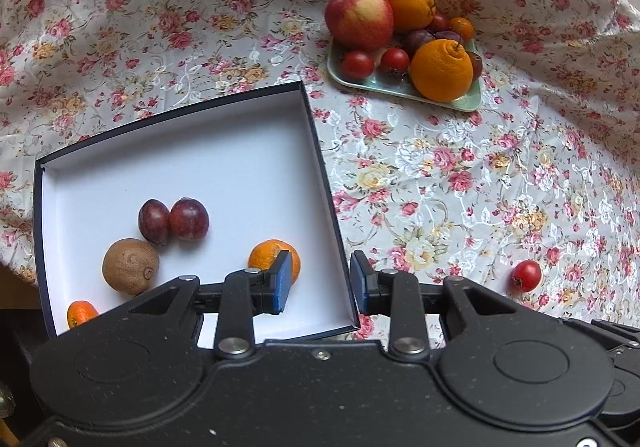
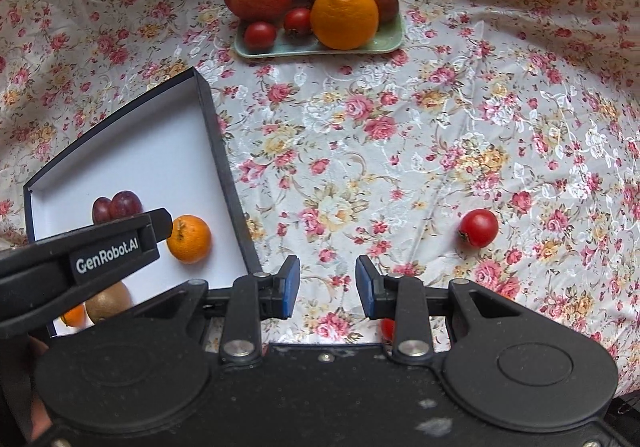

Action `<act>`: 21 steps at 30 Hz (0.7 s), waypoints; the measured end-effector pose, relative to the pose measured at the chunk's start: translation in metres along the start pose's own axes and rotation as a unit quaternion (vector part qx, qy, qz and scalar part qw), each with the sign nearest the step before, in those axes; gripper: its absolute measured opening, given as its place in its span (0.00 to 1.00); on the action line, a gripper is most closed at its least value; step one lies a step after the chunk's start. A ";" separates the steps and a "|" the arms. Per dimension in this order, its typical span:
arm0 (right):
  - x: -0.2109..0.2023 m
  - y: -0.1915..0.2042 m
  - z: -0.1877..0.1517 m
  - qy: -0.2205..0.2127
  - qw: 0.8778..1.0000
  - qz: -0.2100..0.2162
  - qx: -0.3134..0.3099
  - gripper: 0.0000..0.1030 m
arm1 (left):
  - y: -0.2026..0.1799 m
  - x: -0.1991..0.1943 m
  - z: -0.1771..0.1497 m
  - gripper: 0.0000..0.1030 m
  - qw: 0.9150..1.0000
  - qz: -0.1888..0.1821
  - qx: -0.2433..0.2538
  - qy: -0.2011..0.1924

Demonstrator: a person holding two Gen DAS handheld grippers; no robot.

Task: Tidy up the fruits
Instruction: 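Raise both open tools and move them back toward the loose fruit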

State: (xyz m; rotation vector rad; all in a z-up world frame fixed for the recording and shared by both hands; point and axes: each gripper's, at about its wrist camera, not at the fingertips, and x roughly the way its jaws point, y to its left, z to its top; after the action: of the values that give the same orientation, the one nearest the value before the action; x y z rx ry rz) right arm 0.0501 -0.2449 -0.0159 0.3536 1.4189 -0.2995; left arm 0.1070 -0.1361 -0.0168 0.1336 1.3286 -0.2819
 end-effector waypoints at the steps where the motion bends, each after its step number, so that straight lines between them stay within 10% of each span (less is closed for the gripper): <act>1: -0.001 -0.004 -0.001 0.001 1.000 -0.001 0.003 0.33 | -0.004 0.000 -0.001 0.40 1.000 0.000 0.004 0.000; 21: -0.014 -0.084 -0.025 0.012 0.998 -0.007 0.061 0.33 | -0.071 0.007 -0.024 0.40 0.996 0.002 0.093 0.011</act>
State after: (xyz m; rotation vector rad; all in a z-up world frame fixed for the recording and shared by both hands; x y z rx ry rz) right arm -0.0084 -0.3114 -0.0100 0.4478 1.4307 -0.3949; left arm 0.0665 -0.1988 -0.0249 0.2969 1.3219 -0.4023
